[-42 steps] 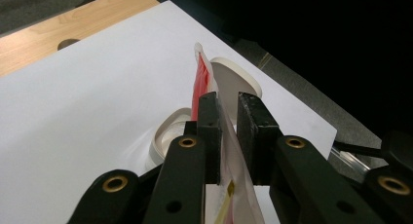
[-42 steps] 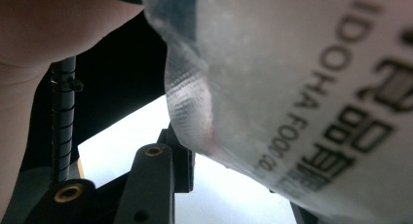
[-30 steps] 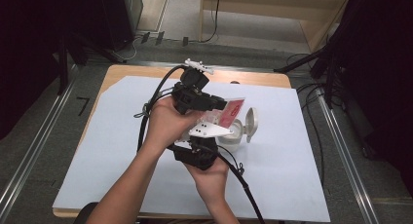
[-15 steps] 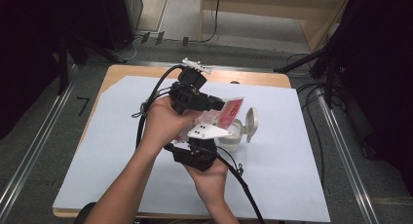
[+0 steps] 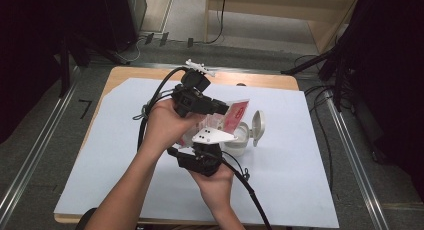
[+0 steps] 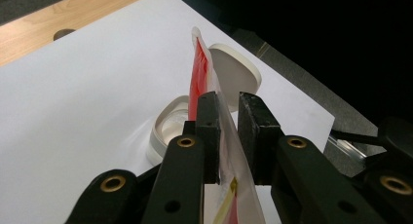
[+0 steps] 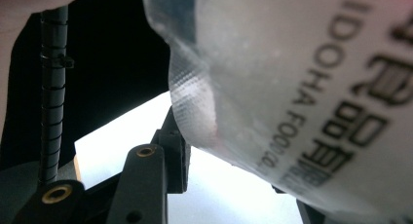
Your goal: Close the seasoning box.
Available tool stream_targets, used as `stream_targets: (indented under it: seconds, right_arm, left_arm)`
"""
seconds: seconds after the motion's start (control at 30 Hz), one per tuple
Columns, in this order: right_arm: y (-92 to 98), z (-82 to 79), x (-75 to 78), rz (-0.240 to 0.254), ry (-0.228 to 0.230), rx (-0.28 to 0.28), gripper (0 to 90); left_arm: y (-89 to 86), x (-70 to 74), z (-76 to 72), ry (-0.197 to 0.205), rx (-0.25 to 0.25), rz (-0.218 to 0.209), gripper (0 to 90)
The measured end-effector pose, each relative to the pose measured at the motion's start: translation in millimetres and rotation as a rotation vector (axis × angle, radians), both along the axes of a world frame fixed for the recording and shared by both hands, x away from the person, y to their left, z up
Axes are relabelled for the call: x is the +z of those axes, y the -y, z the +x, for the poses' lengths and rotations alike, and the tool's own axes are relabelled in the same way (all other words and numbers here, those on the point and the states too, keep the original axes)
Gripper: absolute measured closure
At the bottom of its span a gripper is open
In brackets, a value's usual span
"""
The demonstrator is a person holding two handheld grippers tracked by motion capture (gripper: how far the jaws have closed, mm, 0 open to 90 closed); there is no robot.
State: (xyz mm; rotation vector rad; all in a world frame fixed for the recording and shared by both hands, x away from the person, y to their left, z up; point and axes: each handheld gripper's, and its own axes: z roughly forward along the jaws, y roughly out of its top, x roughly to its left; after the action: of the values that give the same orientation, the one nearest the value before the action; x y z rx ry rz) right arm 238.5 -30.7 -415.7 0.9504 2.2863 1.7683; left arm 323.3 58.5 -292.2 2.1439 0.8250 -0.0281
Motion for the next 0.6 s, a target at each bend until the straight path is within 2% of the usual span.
stream_targets:
  seconds: [0.43,0.6]
  right_arm:
    - [-2.2,-1.8,-6.8,-0.008,0.004,0.017,59.8]
    - [-3.3,-2.3,-10.6,-0.013,-0.005,0.029,59.5]
  left_arm:
    - [-6.5,-1.8,1.6,-0.042,-0.017,0.04,79.2]
    - [-11.0,-3.6,2.1,-0.074,-0.025,0.05,78.3]
